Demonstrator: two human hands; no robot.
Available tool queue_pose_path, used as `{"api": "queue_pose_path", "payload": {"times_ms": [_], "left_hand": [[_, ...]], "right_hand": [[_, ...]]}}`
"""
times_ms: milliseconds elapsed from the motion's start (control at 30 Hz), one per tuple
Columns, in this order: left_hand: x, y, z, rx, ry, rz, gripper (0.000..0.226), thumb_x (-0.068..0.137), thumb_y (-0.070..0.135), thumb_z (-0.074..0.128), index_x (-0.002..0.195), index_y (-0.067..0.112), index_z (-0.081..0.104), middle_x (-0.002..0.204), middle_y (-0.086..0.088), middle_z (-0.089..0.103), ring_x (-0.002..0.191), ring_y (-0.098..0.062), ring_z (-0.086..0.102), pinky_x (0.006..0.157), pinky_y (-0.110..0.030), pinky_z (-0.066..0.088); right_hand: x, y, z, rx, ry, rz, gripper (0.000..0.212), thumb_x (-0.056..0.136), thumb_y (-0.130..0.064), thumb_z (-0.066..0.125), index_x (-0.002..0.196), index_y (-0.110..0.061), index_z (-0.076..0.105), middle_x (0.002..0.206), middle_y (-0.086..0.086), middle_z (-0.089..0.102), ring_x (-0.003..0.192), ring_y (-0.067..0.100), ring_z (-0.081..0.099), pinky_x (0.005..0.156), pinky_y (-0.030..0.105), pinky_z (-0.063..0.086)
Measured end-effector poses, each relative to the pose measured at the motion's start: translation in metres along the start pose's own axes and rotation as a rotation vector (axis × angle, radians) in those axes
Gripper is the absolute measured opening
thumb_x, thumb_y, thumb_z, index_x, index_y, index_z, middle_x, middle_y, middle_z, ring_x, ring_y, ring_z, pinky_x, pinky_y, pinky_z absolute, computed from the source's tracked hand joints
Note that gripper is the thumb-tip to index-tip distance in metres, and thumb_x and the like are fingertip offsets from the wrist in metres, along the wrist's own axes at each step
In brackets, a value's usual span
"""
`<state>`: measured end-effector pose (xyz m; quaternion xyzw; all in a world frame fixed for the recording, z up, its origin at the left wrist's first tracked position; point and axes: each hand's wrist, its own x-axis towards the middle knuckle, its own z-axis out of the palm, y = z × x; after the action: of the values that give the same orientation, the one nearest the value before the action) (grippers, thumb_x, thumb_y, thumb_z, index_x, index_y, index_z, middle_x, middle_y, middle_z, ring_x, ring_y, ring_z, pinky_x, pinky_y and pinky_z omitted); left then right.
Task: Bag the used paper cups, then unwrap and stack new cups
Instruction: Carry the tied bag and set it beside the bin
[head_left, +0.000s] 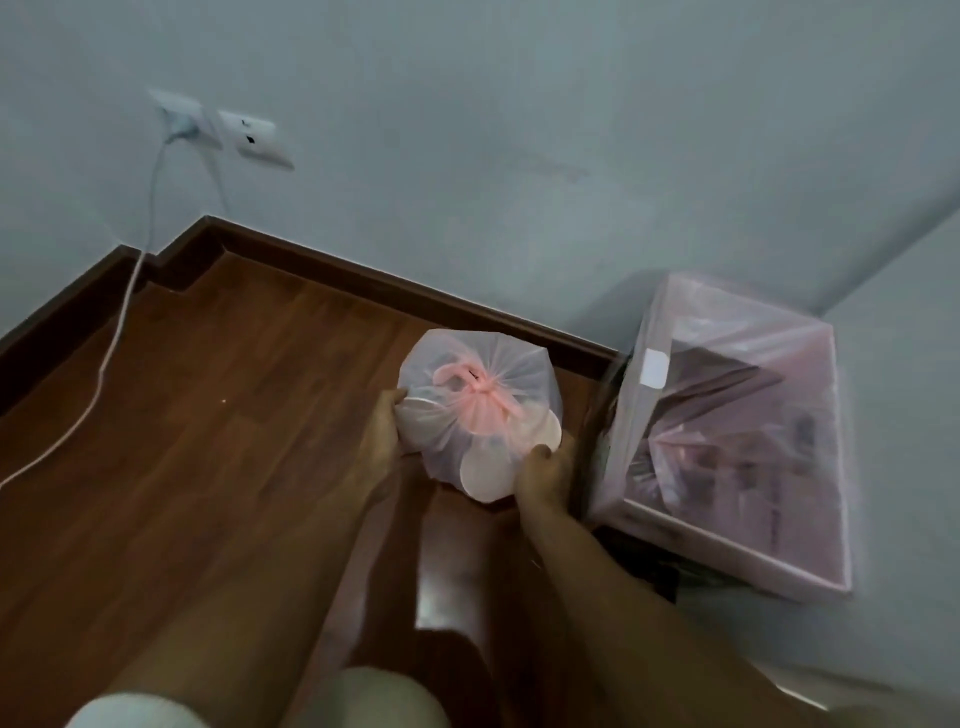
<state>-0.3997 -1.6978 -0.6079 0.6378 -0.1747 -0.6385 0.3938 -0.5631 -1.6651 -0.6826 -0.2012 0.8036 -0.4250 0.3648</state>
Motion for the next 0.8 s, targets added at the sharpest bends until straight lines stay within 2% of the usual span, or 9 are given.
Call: {"api": "queue_pose_path", "payload": {"times_ms": [133,300,367,467,567,633,700,733,800], "left_hand": [[0.035,-0.03,-0.001,0.005,-0.018,-0.027,0.024,0.102,0.037,0.047,0.101,0.021,0.064,0.106,-0.007,0.066,0.089,-0.022,0.064,0.066,-0.036,0.052],[0.075,-0.062,-0.005,-0.016,-0.085,0.0,0.053,0.088,0.054,0.061,0.13,0.021,0.062,0.131,-0.011,0.066,0.116,-0.03,0.066,0.095,-0.052,0.057],[0.076,-0.065,0.002,0.079,-0.09,0.089,0.045,0.096,0.049,0.058,0.131,0.021,0.055,0.129,-0.01,0.064,0.114,-0.029,0.065,0.094,-0.05,0.057],[0.099,-0.078,0.01,0.2,-0.139,0.177,0.029,0.102,0.036,0.056,0.126,0.019,0.053,0.118,-0.009,0.067,0.102,-0.026,0.069,0.083,-0.048,0.06],[0.178,-0.115,0.007,0.304,-0.182,0.196,0.037,0.08,0.045,0.066,0.117,0.041,0.065,0.124,-0.006,0.071,0.11,-0.026,0.071,0.094,-0.053,0.058],[0.209,-0.127,0.007,0.367,-0.194,0.234,0.051,0.075,0.047,0.07,0.124,0.041,0.063,0.128,-0.001,0.07,0.117,-0.026,0.068,0.099,-0.052,0.055],[0.16,-0.1,0.01,0.499,-0.107,0.253,0.073,0.077,0.054,0.073,0.14,0.023,0.055,0.139,-0.005,0.062,0.127,-0.028,0.06,0.107,-0.051,0.049],[0.127,-0.079,0.012,0.541,-0.085,0.275,0.074,0.081,0.052,0.073,0.141,0.014,0.054,0.139,-0.009,0.061,0.126,-0.03,0.059,0.107,-0.048,0.049],[0.069,-0.041,0.018,0.58,-0.062,0.268,0.047,0.093,0.028,0.069,0.132,0.003,0.058,0.129,-0.009,0.064,0.116,-0.028,0.061,0.097,-0.036,0.049]], "right_hand": [[0.02,0.034,0.006,0.0,0.019,0.017,0.043,0.1,-0.008,0.045,0.143,-0.01,0.048,0.144,0.015,0.051,0.131,0.037,0.049,0.108,0.04,0.037],[0.029,0.055,0.01,0.024,0.029,0.019,0.049,0.098,-0.006,0.046,0.147,-0.013,0.045,0.146,0.015,0.052,0.132,0.037,0.05,0.113,0.046,0.04],[0.035,0.065,0.015,0.003,0.033,-0.015,0.057,0.095,-0.012,0.048,0.152,-0.016,0.04,0.151,0.013,0.048,0.138,0.035,0.046,0.116,0.049,0.037],[0.039,0.063,0.014,-0.076,0.025,-0.02,0.074,0.092,-0.033,0.047,0.16,-0.021,0.022,0.163,0.009,0.033,0.149,0.032,0.032,0.122,0.049,0.026],[0.023,0.036,0.005,-0.175,-0.041,-0.02,0.07,0.101,-0.025,0.042,0.162,-0.015,0.01,0.17,0.008,0.012,0.154,0.03,0.017,0.126,0.045,0.015],[0.016,0.026,0.0,-0.272,-0.037,-0.066,0.066,0.103,-0.021,0.04,0.162,-0.014,0.012,0.171,0.004,0.003,0.155,0.028,0.012,0.124,0.042,0.013],[0.006,0.017,-0.001,-0.33,-0.016,-0.115,0.063,0.1,-0.022,0.043,0.159,-0.017,0.024,0.169,0.002,0.01,0.152,0.03,0.02,0.123,0.045,0.023],[0.0,0.01,-0.002,-0.34,-0.022,-0.131,0.06,0.097,-0.023,0.045,0.155,-0.018,0.033,0.165,0.004,0.02,0.148,0.031,0.029,0.12,0.047,0.03],[-0.014,-0.009,-0.006,-0.315,-0.092,-0.141,0.049,0.093,-0.02,0.049,0.142,-0.016,0.048,0.15,0.009,0.043,0.131,0.033,0.048,0.11,0.047,0.043]]}}
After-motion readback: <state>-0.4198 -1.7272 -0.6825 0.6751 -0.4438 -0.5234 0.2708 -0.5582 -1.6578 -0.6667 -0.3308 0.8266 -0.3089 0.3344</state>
